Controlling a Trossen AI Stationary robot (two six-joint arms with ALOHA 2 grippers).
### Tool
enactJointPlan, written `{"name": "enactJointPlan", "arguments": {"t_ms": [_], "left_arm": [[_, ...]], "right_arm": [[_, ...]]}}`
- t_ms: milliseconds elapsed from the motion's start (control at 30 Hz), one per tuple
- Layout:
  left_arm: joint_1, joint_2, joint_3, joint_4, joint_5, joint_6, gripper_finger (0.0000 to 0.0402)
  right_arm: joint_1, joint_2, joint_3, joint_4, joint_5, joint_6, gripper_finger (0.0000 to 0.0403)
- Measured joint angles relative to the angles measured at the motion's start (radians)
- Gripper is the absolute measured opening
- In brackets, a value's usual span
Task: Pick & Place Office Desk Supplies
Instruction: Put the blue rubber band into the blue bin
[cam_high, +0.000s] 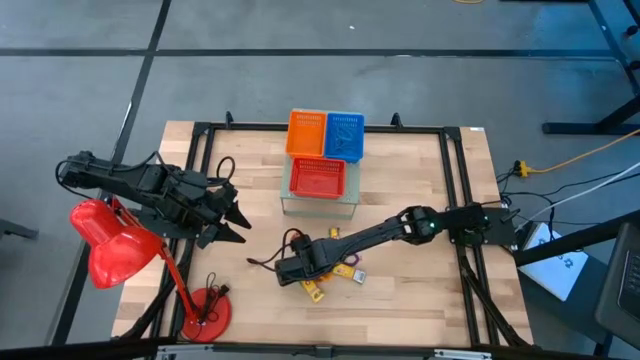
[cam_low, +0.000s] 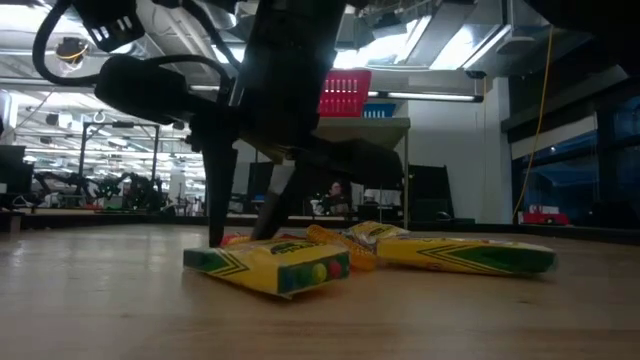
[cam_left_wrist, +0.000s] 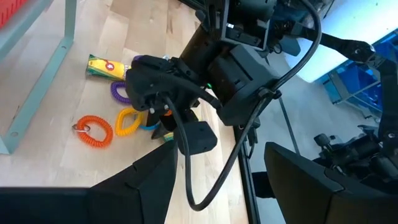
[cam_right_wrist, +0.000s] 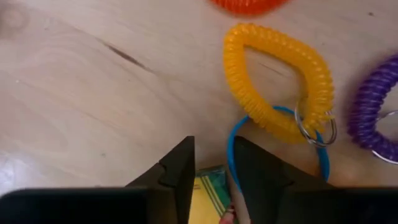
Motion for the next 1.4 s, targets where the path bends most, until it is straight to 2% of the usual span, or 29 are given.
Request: {"name": "enactJointPlan", "arguments": {"t_ms": [100,300,400,500,567,933,1033,1167,1300,1400], "left_arm": [[0.000,0.000,0.000,0.000,0.002,-0.005,0.0239],[0.000,0.000,0.000,0.000,0.004,-0.005,0.0239],[0.000,0.000,0.000,0.000,0.004,-0.004,0.0239],[0.000,0.000,0.000,0.000,0.004,-0.004,0.0239],[0.000,0.000,0.000,0.000,0.003,-0.004,0.0239],[0.000,0.000,0.000,0.000,-0.001,-0.005,0.0239],[0.000,0.000,0.000,0.000,-0.001,-0.005,0.0239],[0.000,0.000,0.000,-0.009,-0.002,0.008,0.0239],[0.000,0.000,0.000,-0.030,-0.004,0.034,0.0239],[0.000,0.000,0.000,-0.045,-0.012,0.047,0.0239]], "right_arm": [[0.000,0.001,0.000,-0.006,-0.003,-0.002,0.0084],[0.002,-0.003,-0.002,0.000,0.023,-0.035,0.0009],[0.012,0.004,0.039,0.022,0.027,-0.039,0.0006],[0.036,0.002,0.125,0.016,0.083,-0.050,0.0003],[0.050,-0.039,0.110,0.064,0.118,-0.033,0.0003],[0.098,-0.204,0.124,0.029,0.445,0.018,0.0001],[0.089,-0.259,0.124,-0.029,0.524,0.017,0.0001],[0.051,-0.327,0.126,-0.241,0.593,0.023,0.0000],[-0.036,-0.375,0.125,-0.450,0.539,-0.033,0.0000],[-0.118,-0.397,0.125,-0.479,0.492,-0.170,0.0000]]}}
